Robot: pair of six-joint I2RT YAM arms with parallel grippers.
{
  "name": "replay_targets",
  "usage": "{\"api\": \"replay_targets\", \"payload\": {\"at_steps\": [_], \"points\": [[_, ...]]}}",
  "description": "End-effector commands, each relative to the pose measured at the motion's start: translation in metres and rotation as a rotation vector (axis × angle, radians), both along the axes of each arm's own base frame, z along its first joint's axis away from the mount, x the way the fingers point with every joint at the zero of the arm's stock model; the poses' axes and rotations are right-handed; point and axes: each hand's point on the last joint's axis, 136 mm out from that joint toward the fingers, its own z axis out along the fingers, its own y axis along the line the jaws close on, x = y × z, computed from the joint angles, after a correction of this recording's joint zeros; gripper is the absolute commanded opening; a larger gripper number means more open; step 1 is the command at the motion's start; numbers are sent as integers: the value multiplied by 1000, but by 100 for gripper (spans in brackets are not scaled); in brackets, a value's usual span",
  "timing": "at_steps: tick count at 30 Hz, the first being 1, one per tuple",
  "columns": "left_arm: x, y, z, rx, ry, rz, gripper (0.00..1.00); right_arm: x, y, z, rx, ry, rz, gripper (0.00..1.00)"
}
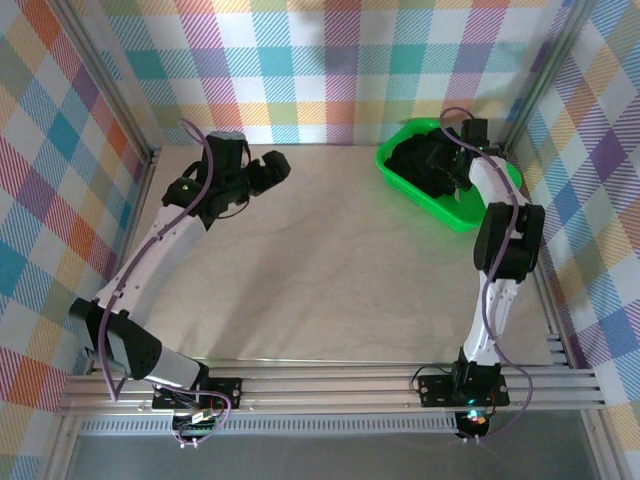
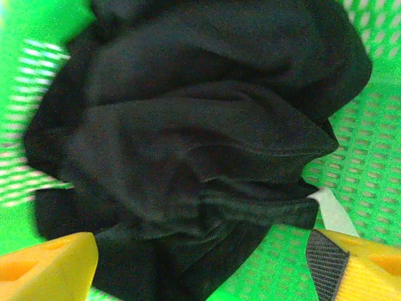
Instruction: Fold and stack the t-shirts
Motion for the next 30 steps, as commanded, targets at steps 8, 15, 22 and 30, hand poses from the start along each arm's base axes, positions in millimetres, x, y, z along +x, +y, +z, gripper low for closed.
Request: {"api": "replay_targets", "payload": {"at_steps": [8, 15, 22, 30], "points": [[-53, 20, -2, 10, 47, 27, 82, 35, 17, -22, 178, 8, -13, 31], [-50, 18, -15, 16, 73, 30, 77, 22, 12, 87, 82, -294, -89, 0], [-35, 8, -25, 7, 96, 18, 75, -21, 22, 236, 36, -608, -111, 0], [-28, 13, -22, 34, 101, 55, 75, -79, 66, 412, 46, -979, 39, 0]]}}
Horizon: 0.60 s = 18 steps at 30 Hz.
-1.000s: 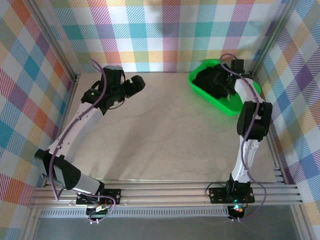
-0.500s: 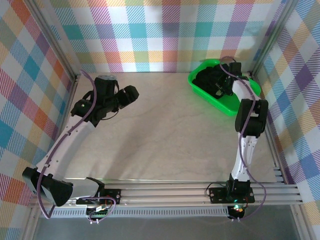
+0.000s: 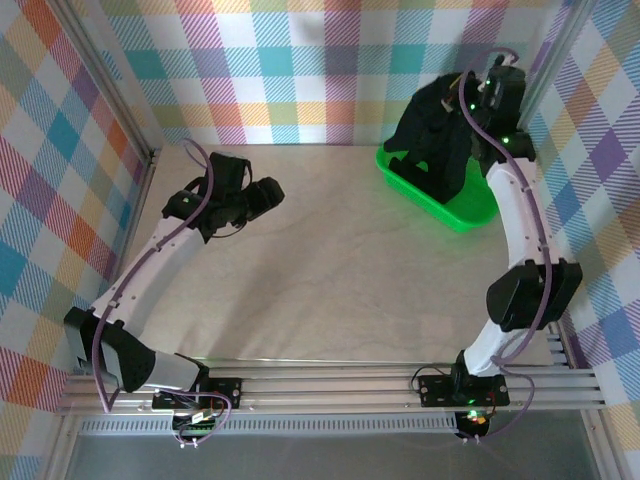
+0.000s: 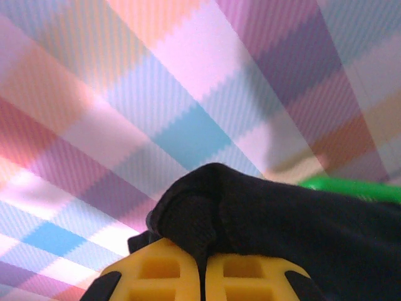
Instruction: Fold and stack the t-shirts
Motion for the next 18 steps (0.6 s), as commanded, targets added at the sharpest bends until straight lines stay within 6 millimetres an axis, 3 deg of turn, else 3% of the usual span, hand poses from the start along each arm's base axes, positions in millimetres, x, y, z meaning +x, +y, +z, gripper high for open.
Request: {"api": "replay_targets", "payload": {"at_steps": [1, 6, 9, 11, 14, 16, 18], "points": [[3, 3, 24, -1, -54, 28, 75, -39, 20, 100, -35, -257, 55, 0], [-2, 12, 31, 22, -68, 51, 75, -94, 67, 183, -53, -453, 191, 0], [-9, 26, 34, 63, -67, 98, 75, -130, 108, 217, -91, -547, 288, 0], [-14, 36, 37, 91, -73, 127, 76, -149, 138, 227, -97, -575, 364, 0], [-24, 60, 44, 149, -82, 222, 81, -162, 191, 212, -90, -532, 479, 0], [-35, 82, 50, 201, -83, 307, 82, -164, 235, 180, -93, -453, 561, 0], [-49, 103, 58, 253, -91, 387, 86, -164, 284, 125, -85, -318, 638, 0]]}}
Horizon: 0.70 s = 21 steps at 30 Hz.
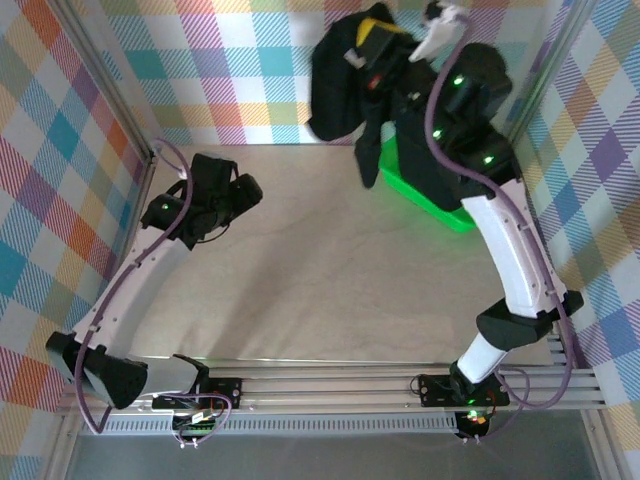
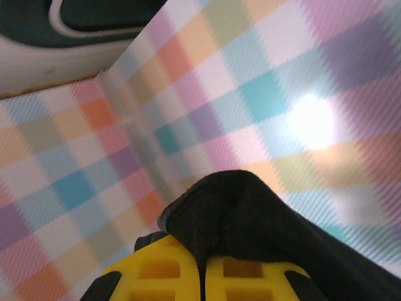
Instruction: Fold and stack the t-shirts
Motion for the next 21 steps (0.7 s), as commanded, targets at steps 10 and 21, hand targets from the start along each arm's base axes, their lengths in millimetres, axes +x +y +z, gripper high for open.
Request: {"api": "replay_targets", "payload": {"at_steps": [10, 21], "points": [[-82, 84, 18, 137, -33, 271, 89, -43, 183, -322, -407, 678, 401, 69], [-109, 43, -98, -62, 311, 162, 79, 47, -24, -474, -343, 1123, -62, 65]]}}
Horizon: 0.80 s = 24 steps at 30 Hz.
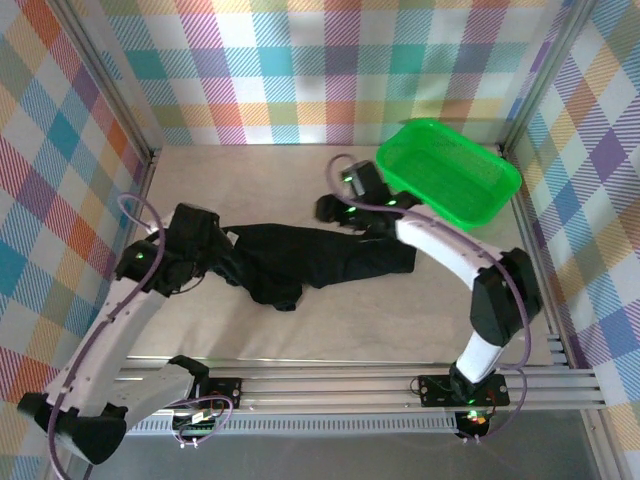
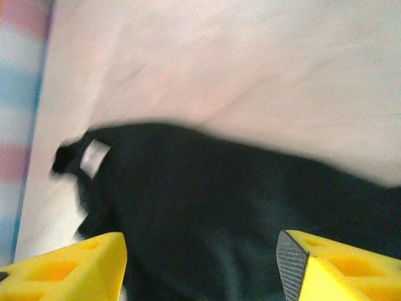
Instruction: Fold and stack the t-shirts
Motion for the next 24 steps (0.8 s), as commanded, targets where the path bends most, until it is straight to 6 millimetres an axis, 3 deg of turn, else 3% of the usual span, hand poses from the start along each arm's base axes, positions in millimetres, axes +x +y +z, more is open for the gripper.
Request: {"api": "replay_targets", "payload": {"at_steps": [1, 6, 9, 12, 14, 17, 21, 24], "points": [[-12, -11, -30, -126, 98, 28, 79, 25, -47, -39, -15, 90, -127, 64], [-2, -18, -56, -257, 136, 75, 75, 80, -67, -73, -43, 141, -204, 64], [4, -21, -72, -318, 187, 96, 72, 107, -94, -95, -45, 193, -332, 63], [13, -31, -82, -364, 216, 83, 72, 125, -131, -98, -68, 172, -445, 63], [18, -40, -89, -401, 235, 62, 72, 132, -144, -93, -66, 151, -461, 63], [22, -53, -107, -447, 288, 41, 73, 137, -136, -79, -59, 116, -370, 62], [28, -58, -127, -422, 342, 26, 73, 125, -116, -56, -93, 72, -266, 62], [38, -59, -138, -369, 361, -6, 73, 111, -123, -49, -110, 46, -284, 66]]}}
